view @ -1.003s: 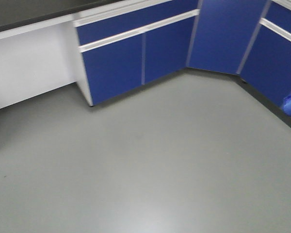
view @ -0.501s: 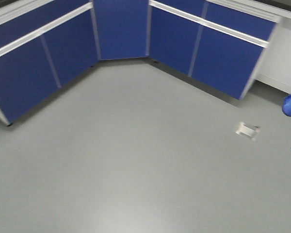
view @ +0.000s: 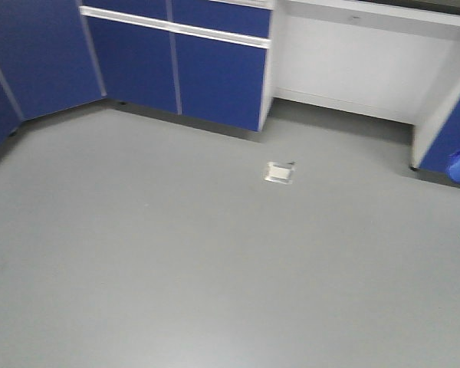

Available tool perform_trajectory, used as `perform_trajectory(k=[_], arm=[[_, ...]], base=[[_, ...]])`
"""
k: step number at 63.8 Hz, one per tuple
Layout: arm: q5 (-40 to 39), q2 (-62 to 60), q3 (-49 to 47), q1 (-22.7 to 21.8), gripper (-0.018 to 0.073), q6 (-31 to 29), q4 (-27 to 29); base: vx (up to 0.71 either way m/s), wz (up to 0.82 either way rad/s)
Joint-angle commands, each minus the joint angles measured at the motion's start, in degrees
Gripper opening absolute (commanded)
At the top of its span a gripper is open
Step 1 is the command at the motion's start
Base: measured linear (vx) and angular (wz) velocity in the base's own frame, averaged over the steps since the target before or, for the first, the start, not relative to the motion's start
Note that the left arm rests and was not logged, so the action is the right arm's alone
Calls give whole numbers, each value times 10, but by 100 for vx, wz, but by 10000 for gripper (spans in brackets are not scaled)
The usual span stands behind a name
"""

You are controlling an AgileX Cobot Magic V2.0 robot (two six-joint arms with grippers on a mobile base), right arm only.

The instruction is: Wipe right workspace with blue cloth

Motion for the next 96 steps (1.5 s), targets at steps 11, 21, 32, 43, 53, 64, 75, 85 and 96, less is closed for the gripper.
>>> perform_trajectory(k=[11, 21, 32, 43, 53, 64, 75, 85, 96], arm=[[-40, 2, -18, -2, -3, -4, -10], [-40, 2, -18, -2, -3, -4, -10], [-40, 2, -18, -2, -3, -4, -10], [-39, 2, -18, -2, -3, -4, -10], [-38, 2, -18, -2, -3, -4, -10], [-38, 2, -18, -2, -3, -4, -10], [-38, 2, -18, -2, -3, -4, -10], [-38, 2, -18, -2, -3, -4, -10], [-38, 2, -18, -2, -3, -4, -10]], base=[[0, -57], [3, -53], [6, -40], [10, -22], [13, -15], [18, -10], [25, -2], [33, 2], [41, 1]])
